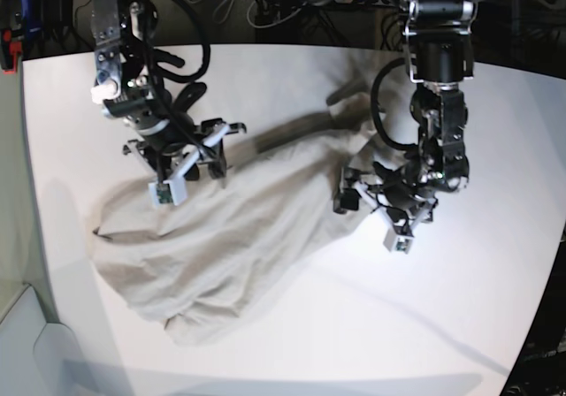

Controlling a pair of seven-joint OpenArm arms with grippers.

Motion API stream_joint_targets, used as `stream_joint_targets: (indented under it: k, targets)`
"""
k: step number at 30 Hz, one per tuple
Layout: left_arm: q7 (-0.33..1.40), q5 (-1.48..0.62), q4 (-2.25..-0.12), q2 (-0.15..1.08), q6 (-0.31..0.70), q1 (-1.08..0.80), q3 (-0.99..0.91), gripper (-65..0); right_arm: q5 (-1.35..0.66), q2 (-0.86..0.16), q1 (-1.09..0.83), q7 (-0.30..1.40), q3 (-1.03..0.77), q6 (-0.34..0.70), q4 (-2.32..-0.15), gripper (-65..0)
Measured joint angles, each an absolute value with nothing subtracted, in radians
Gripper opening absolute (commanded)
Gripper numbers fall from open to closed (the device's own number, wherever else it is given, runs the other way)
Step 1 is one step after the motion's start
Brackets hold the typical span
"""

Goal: Layout the t-shirt on the table in an organized manner, then fold the t-shirt properly
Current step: 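Lower the left gripper onto the t-shirt fold and grasp it, then pull the held fabric with the left gripper away from the right gripper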

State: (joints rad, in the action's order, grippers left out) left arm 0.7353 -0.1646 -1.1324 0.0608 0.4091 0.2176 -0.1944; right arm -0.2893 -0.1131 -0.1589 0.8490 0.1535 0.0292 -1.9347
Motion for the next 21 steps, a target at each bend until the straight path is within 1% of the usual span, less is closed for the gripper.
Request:
stream_joint_targets:
  k: [3, 4, 11, 13, 17, 19, 21]
  targets:
    - [0.73, -0.165, -1.132, 0.061, 0.408, 0.216, -0.195, 0.0, -0.289, -0.113, -0.159, 0.849, 0.154, 0.029, -1.935, -38.8]
    - [0.73, -0.165, -1.132, 0.061, 0.408, 0.216, -0.195, -0.9, -0.289, -0.113, -0.159, 0.849, 0.154, 0.029, -1.935, -38.8]
    - [0.724, -0.151, -1.128, 0.066, 0.385, 0.216, -0.198, -26.5, -0.289, -0.113, -0.159, 0.85, 0.154, 0.029, -1.935, -38.8]
    - [0.725, -0.149, -1.126, 0.067, 0.377, 0.216, -0.201, -35.6, -0.289, -0.113, -0.159, 0.849, 0.154, 0.029, -1.935, -38.8]
    - [0.732, -0.15, -1.125, 0.066, 0.366, 0.215, -0.201, -51.7, -0.289, -0.113, -0.159, 0.85, 0.154, 0.029, -1.935, -38.8]
    - [0.732, -0.154, -1.125, 0.066, 0.366, 0.214, -0.201, -56.9, -0.289, -0.113, -0.159, 0.85, 0.154, 0.029, -1.935, -38.8]
    - [0.732, -0.166, -1.116, 0.065, 0.366, 0.214, -0.201, -59.8, -0.289, -0.113, -0.159, 0.85, 0.154, 0.029, -1.935, -38.8]
